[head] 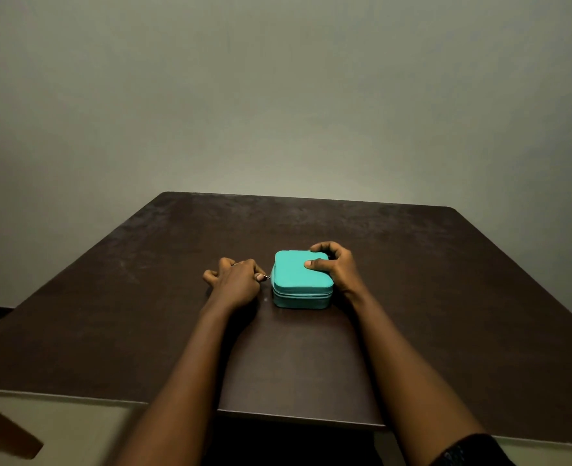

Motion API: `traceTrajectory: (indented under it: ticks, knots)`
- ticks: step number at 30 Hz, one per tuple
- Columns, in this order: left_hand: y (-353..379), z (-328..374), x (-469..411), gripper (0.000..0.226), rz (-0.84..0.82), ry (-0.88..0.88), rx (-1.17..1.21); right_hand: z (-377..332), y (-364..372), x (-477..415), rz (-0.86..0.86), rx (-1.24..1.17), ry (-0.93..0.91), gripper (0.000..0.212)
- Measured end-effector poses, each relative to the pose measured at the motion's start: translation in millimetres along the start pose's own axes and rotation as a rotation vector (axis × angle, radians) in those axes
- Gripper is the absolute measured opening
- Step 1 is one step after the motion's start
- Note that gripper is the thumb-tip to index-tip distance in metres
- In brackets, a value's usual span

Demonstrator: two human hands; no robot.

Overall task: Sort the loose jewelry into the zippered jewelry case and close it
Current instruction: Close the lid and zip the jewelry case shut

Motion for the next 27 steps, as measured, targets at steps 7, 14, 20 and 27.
traceTrajectory:
  ticks: [7, 14, 20, 27]
  knots:
    - [-2.5, 3.6, 31.5, 0.021, -0.091, -0.047, -0.005, -0.3, 0.3, 2.7, 0.035, 0.02, -0.003, 0.025]
    - [4.9, 14.4, 39.6, 0.016, -0.153, 0.02, -0.057, -0.6, 1.2, 5.6, 0.055, 0.032, 0.006, 0.026]
    - [22.6, 29.5, 45.5, 0.021, -0.097, 0.058, -0.002, 0.6, 1.3, 6.0, 0.073, 0.047, 0.006, 0.024]
    - [12.5, 42.7, 45.6, 0.031, -0.012, 0.169, -0.162, 2.9, -0.7, 7.6, 0.066, 0.068, 0.005, 0.022]
Point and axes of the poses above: each hand's wrist, its own x-axis away from the middle knuckle, its own y-axis out of the palm, z = x × y, the point moved 5 cm from there along -x, towards the middle knuckle, and after that the axes turned 3 degrees about x, right-handed, at the moved point
